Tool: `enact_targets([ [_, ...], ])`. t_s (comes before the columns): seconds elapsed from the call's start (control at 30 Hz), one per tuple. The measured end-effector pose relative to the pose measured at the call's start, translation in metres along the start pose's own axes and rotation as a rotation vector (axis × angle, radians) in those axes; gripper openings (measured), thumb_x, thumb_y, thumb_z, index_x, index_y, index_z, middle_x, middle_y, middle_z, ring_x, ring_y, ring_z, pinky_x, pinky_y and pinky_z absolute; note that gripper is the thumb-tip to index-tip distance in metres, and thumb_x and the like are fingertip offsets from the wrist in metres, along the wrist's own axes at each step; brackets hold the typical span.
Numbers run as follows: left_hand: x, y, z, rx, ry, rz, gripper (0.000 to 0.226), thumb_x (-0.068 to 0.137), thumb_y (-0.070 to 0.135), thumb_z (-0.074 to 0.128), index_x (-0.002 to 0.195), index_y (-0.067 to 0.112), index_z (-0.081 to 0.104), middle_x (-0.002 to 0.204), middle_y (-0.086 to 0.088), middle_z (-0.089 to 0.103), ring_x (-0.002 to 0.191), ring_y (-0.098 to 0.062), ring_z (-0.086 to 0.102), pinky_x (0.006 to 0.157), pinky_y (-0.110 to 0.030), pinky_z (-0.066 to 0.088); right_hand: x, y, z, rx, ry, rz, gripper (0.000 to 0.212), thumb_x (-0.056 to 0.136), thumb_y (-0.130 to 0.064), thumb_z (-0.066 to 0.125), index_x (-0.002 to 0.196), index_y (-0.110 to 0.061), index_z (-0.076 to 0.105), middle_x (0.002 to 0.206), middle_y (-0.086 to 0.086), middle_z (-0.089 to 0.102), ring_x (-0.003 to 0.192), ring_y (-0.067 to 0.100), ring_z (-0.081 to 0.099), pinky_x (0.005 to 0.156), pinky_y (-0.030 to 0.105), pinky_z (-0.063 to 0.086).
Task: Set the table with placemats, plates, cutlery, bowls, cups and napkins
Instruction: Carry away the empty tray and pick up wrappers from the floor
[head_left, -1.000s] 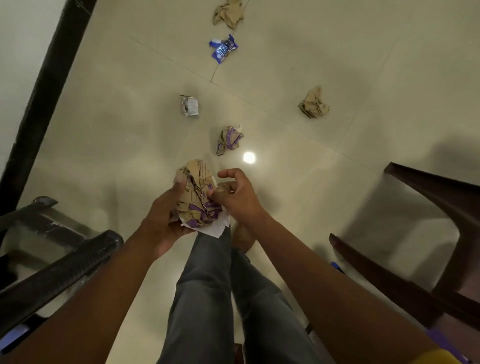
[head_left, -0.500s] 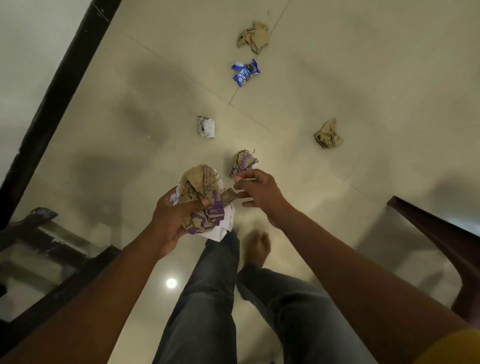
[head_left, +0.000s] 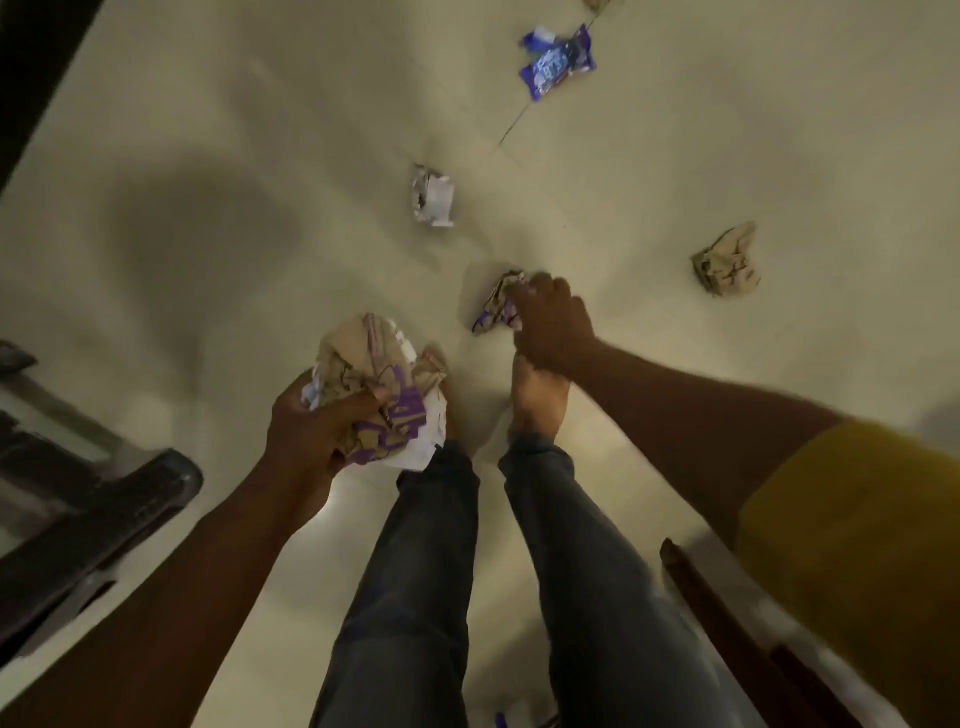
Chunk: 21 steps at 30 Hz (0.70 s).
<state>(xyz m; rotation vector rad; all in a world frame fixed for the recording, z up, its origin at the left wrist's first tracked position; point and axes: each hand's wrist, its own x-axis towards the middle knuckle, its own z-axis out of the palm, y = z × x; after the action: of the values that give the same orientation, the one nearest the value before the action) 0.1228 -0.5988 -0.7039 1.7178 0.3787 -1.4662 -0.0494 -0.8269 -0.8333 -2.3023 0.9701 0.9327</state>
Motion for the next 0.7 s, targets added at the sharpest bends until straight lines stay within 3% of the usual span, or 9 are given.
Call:
enact_targets([
  [0.2,0.027,-0.033,0.010,-0.117,0.023,-0.008,0.066,0.074,0.018,0.081,0.137,0.014,0.062,0.125,-0.013,0.074,0.112,-0.033,0.073,0.091,-0.050,0.062,0.064,0.009,0.032,-0.196,0.026,-0.074,0.078,0.078,-0.021,0.079,0.147,-0.020,0.043,0.145,0.022,0.038,0.129,0.043,0.042,0.096,0.055,0.045],
  [0.4,0.031,-0.048,0.017,-0.171,0.092,0.005,0.069,0.072,0.021,0.081,0.137,0.013,0.060,0.123,-0.012,0.074,0.109,-0.031,0.074,0.089,-0.048,0.063,0.084,0.013,0.034,-0.271,0.033,-0.110,0.042,0.088,-0.018,0.067,0.128,-0.010,0.059,0.132,0.020,0.049,0.120,0.041,0.049,0.092,0.050,0.044],
  [0.53,0.010,-0.043,0.021,-0.192,0.100,0.017,0.073,0.070,0.023,0.085,0.139,0.015,0.060,0.126,-0.012,0.073,0.112,-0.033,0.073,0.089,-0.049,0.063,0.060,0.013,0.004,-0.014,0.003,-0.015,0.041,0.085,-0.038,0.074,0.114,-0.011,0.063,0.121,0.017,0.055,0.114,0.039,0.055,0.088,0.045,0.047],
  [0.6,-0.008,-0.032,0.025,-0.207,0.117,0.038,0.072,0.070,0.023,0.084,0.138,0.016,0.061,0.124,-0.011,0.074,0.111,-0.033,0.073,0.089,-0.049,0.063,0.040,0.010,-0.028,0.216,-0.051,0.026,0.041,0.069,-0.046,0.078,0.092,-0.015,0.064,0.106,0.012,0.063,0.103,0.034,0.061,0.077,0.034,0.046],
  [0.7,-0.040,-0.007,0.035,-0.214,0.129,0.081,0.075,0.070,0.025,0.094,0.137,0.017,0.062,0.124,-0.011,0.074,0.111,-0.031,0.073,0.092,-0.049,0.062,0.001,0.002,-0.087,0.471,-0.066,0.024,0.028,0.065,-0.039,0.077,0.075,-0.016,0.063,0.083,0.002,0.063,0.085,0.024,0.061,0.066,0.029,0.039],
])
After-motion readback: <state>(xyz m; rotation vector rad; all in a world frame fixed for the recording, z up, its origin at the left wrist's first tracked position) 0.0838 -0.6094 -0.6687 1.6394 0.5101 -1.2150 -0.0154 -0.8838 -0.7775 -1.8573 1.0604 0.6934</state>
